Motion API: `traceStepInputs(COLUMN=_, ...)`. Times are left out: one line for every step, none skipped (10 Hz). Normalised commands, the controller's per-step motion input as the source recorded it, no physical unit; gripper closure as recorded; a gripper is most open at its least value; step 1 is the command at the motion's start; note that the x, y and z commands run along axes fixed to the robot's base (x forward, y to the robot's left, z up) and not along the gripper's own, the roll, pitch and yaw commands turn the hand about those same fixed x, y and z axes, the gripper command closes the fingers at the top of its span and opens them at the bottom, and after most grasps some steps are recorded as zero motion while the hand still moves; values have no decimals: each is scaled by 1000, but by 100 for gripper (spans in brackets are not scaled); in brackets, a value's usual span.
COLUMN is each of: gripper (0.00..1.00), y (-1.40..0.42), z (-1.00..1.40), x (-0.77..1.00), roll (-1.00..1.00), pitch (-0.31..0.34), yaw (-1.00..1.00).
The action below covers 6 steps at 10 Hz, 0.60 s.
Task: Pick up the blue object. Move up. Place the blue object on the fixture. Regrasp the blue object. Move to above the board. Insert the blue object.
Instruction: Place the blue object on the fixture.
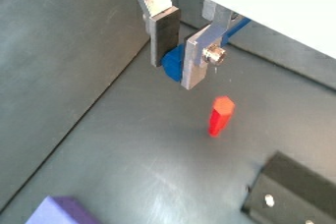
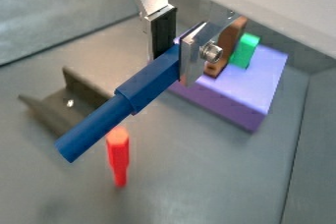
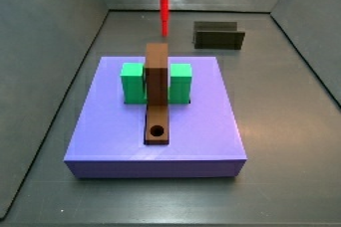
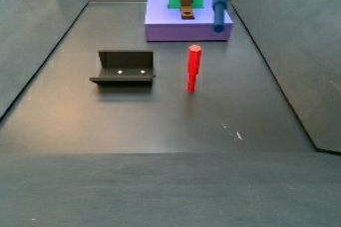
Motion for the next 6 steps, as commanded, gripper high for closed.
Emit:
traceStepInputs(gripper=100, y=0, z=206, x=1000, roll=-674, pitch=20, yaw=-171)
traceStepInputs(gripper=100, y=0, z=77, x=1000, roll=-617, pitch=0, yaw=-149)
traceStepInputs(gripper=100, y=0, z=0, x=1000, roll=-560, pitch=0, yaw=-137)
traceStepInputs(gripper=100, y=0, z=-6, x=1000, roll=-437, pitch=0, yaw=-126)
traceStepInputs(gripper=100, y=89, z=-120, x=1000, roll=-420, pitch=0, yaw=-166)
traceStepInputs(gripper=100, y=77, z=-129, x=1000, roll=-400, pitch=0, yaw=-106)
